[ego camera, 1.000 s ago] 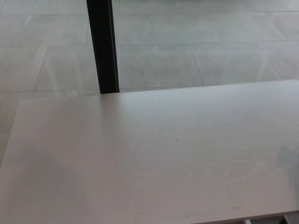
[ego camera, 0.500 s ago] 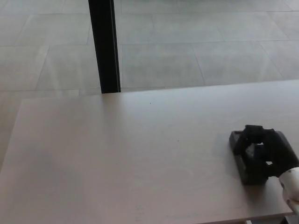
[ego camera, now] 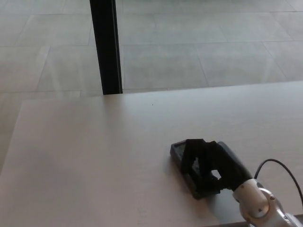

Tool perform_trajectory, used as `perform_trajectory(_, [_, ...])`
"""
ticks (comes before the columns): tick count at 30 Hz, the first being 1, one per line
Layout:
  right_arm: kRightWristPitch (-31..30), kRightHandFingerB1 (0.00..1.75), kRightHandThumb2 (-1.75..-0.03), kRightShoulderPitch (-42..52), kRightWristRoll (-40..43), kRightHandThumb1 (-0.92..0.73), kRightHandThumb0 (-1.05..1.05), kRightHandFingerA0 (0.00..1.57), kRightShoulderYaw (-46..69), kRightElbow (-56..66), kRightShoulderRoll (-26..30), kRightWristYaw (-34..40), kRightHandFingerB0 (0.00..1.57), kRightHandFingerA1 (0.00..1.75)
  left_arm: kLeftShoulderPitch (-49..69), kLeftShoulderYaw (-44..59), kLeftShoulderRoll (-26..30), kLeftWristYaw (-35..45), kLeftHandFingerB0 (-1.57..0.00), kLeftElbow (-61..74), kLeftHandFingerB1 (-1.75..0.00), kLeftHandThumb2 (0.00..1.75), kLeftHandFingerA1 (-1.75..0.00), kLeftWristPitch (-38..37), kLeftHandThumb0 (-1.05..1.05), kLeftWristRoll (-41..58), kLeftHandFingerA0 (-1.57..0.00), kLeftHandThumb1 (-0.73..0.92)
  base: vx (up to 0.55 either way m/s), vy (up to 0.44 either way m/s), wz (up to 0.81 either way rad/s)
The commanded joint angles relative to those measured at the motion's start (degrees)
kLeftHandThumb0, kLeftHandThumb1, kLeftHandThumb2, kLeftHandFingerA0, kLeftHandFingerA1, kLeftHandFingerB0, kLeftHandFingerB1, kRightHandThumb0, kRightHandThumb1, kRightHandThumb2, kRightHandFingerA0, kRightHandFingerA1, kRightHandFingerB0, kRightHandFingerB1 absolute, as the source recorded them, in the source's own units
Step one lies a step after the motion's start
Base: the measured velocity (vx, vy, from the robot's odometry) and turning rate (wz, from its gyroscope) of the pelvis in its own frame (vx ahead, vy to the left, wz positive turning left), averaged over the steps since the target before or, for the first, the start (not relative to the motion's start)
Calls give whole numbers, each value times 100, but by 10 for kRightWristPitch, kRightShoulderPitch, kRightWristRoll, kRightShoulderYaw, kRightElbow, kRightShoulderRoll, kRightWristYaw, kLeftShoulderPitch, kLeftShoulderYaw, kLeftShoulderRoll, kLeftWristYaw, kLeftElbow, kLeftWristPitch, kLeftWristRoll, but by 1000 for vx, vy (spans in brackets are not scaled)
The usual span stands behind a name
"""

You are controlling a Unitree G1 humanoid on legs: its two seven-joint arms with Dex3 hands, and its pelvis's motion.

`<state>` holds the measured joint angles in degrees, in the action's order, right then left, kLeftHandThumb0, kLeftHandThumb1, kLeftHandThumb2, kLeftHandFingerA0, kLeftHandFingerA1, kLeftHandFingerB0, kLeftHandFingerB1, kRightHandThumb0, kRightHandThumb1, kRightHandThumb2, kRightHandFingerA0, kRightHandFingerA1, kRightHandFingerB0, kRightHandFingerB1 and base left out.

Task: The robot uses its right hand to hold the eraser kept in the middle of the desk and use it to wipe the desk by swiping its surface twice

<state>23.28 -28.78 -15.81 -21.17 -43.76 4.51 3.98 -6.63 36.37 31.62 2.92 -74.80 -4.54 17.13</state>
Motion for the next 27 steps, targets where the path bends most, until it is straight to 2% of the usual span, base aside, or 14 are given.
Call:
perform_trajectory(1, [-24,167,-126,40,-17,-51,-26,92,-31,-12,-27,-44,75,175,-4,-3,11,-2,-67,2,-54,66,-60,-9,-65,2,-78,88,0,0,0])
perform_trajectory(3, [-33,167,-121,48,-33,-55,-29,89,-50,4,-36,-42,72,175,-4,-6,12,-3,-69,1,-55,66,-60,-12,-64,-1,-79,88,0,0,0])
perform_trajectory(4, [-31,163,-115,54,-33,-57,-28,80,-58,11,-38,-48,68,175,-4,-5,12,-6,-69,1,-55,66,-61,-14,-64,1,-79,88,0,0,0])
perform_trajectory(5, [-19,162,-117,62,-30,-55,-26,76,-65,16,-39,-55,67,175,-4,-5,13,-7,-70,1,-56,66,-62,-15,-65,0,-79,88,0,0,0])
perform_trajectory(11, [-9,161,-118,80,-36,-56,-29,79,-87,39,-37,-64,66,175,-3,-5,13,-5,-66,1,-54,66,-60,-12,-65,2,-78,88,0,0,0])
perform_trajectory(12, [-10,161,-123,83,-40,-53,-27,82,-91,47,-34,-62,66,175,-3,-2,13,-3,-66,1,-55,66,-61,-12,-65,5,-79,88,0,0,0])
perform_trajectory(15, [-22,166,-111,77,-37,-60,-31,80,-87,61,-13,-77,63,175,1,-8,13,0,-66,2,-55,66,-62,-14,-65,-1,-76,89,0,0,0])
perform_trajectory(17, [-15,163,-114,69,-37,-58,-28,79,-79,53,-1,-72,66,175,5,-9,10,-1,-67,4,-56,66,-63,-20,-65,0,-76,89,0,0,0])
perform_trajectory(18, [-23,168,-120,62,-38,-57,-27,80,-70,57,9,-72,62,175,5,-10,9,-2,-66,4,-55,66,-61,-20,-65,-1,-76,89,0,0,0])
perform_trajectory(23, [-33,162,-115,42,-24,-60,-24,80,-29,63,45,-79,65,175,4,-2,9,-3,-63,1,-54,66,-60,-11,-63,8,-78,89,0,0,0])
perform_trajectory(25, [-19,168,-125,36,-18,-53,-23,83,-4,61,68,-71,65,175,4,-5,10,-5,-63,1,-52,66,-59,-9,-63,4,-78,90,0,0,0])
perform_trajectory(27, [-7,170,-125,32,-16,-53,-23,83,13,50,82,-69,65,175,3,-4,10,-8,-63,1,-53,66,-59,-8,-64,5,-78,90,0,0,0])
